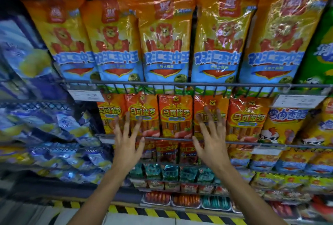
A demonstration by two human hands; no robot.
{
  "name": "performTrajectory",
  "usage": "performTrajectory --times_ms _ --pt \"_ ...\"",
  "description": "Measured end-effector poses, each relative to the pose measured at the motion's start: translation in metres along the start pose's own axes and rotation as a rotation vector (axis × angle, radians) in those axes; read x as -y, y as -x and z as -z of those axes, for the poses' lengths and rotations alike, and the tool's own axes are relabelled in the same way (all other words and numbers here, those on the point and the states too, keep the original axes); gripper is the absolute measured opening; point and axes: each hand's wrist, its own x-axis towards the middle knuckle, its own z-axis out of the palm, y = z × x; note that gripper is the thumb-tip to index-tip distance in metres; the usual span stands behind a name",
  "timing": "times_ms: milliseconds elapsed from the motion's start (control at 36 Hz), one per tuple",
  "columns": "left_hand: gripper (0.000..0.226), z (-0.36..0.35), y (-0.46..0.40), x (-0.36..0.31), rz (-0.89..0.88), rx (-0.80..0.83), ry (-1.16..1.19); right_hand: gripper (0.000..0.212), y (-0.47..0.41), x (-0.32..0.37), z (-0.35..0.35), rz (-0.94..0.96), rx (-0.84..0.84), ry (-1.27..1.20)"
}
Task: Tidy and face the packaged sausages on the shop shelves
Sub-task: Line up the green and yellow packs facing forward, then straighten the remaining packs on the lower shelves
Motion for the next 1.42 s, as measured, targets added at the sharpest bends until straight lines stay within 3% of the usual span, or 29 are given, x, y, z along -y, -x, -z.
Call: performTrajectory --times_ms 361,500,694,833,1083,1417 --pt "0.065 0.007 0.006 0.032 -0.098 -0.022 0.245 0.073 0.000 0.046 -0.017 -0.044 -0.020 -0.036" --pt "0.068 0.009 0.008 0.054 -0.072 -0.092 0.170 0.069 0.008 0.074 -0.035 0.024 0.016 -0.097" --pt "0.060 0.004 0.005 0.066 -0.109 -0.025 0.058 0.073 0.004 0.098 -0.055 0.060 0.117 -0.113" --pt "0.072 0.006 0.004 0.067 -0.123 -0.037 0.069 0.072 0.002 0.102 -0.061 0.073 0.113 -0.065" --pt "0.059 0.009 0.005 0.067 -0.151 -0.021 0.121 0.069 0.002 0.098 -0.054 0.094 0.133 -0.121" --pt "0.048 -0.004 0.045 0.070 -0.215 0.021 0.318 0.051 0.057 0.071 -0.049 -0.035 0.099 -0.274"
